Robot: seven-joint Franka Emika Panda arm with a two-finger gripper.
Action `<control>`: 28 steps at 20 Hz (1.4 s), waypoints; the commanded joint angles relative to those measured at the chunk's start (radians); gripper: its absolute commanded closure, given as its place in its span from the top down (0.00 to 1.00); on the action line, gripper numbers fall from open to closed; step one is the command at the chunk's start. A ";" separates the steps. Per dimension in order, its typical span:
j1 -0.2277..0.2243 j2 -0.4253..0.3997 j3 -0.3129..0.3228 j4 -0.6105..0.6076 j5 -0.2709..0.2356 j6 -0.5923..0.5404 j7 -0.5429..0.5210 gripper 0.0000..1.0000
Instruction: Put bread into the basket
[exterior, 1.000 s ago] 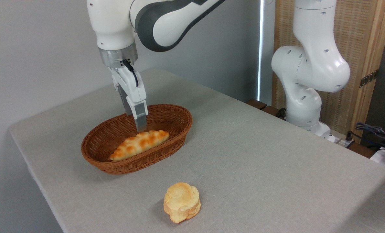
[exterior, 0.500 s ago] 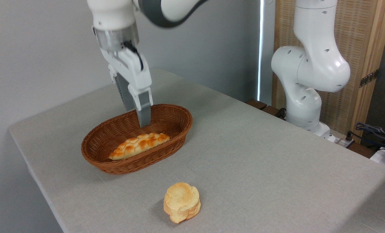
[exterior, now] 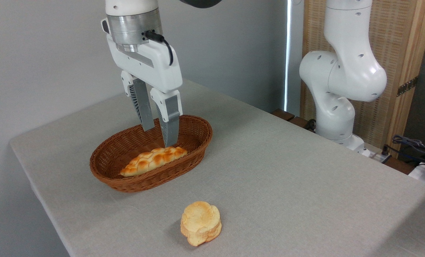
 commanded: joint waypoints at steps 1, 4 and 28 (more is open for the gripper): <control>-0.010 0.015 0.061 0.113 -0.004 -0.170 0.040 1.00; -0.010 0.018 0.061 0.125 -0.024 -0.173 0.053 1.00; -0.010 0.015 0.065 0.118 -0.045 -0.127 0.048 1.00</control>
